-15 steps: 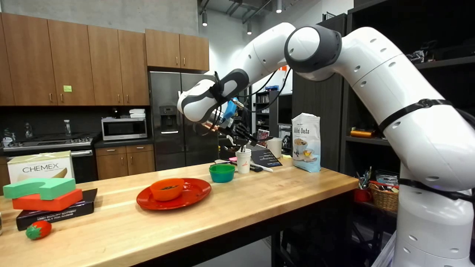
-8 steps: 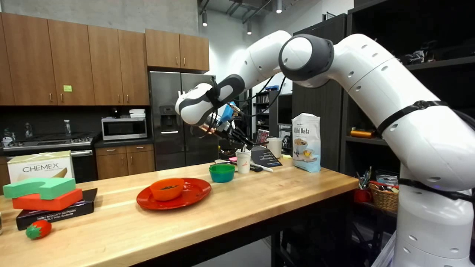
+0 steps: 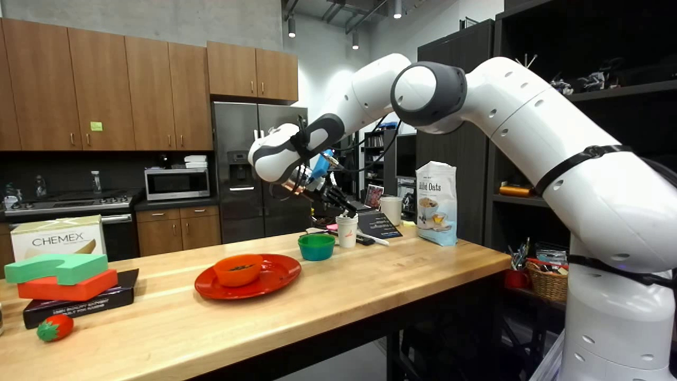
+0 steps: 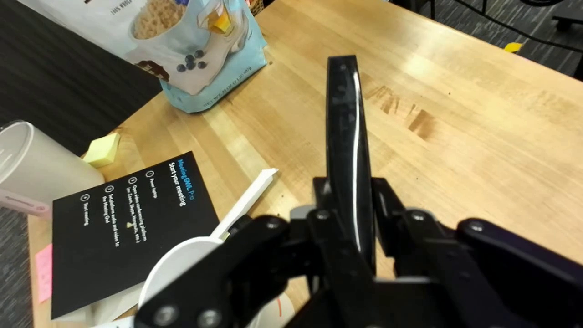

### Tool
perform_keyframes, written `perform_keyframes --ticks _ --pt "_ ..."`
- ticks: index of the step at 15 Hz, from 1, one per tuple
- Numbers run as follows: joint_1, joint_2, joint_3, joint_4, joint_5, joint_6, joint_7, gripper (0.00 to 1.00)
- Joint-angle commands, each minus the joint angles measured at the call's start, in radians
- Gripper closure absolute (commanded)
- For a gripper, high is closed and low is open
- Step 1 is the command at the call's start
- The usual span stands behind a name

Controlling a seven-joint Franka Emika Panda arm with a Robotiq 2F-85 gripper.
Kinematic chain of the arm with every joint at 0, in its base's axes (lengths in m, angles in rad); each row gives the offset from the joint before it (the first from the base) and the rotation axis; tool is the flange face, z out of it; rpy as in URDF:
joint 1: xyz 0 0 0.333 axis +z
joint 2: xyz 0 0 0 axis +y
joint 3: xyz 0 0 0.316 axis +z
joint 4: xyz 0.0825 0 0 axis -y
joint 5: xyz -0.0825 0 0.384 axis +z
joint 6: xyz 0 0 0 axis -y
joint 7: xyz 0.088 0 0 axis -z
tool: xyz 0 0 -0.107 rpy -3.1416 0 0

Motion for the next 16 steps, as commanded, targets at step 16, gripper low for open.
perform_keyframes --ticks 16 --pt "0.125 0.061 -0.097 0.022 -0.203 -0.043 0.104 0.94"
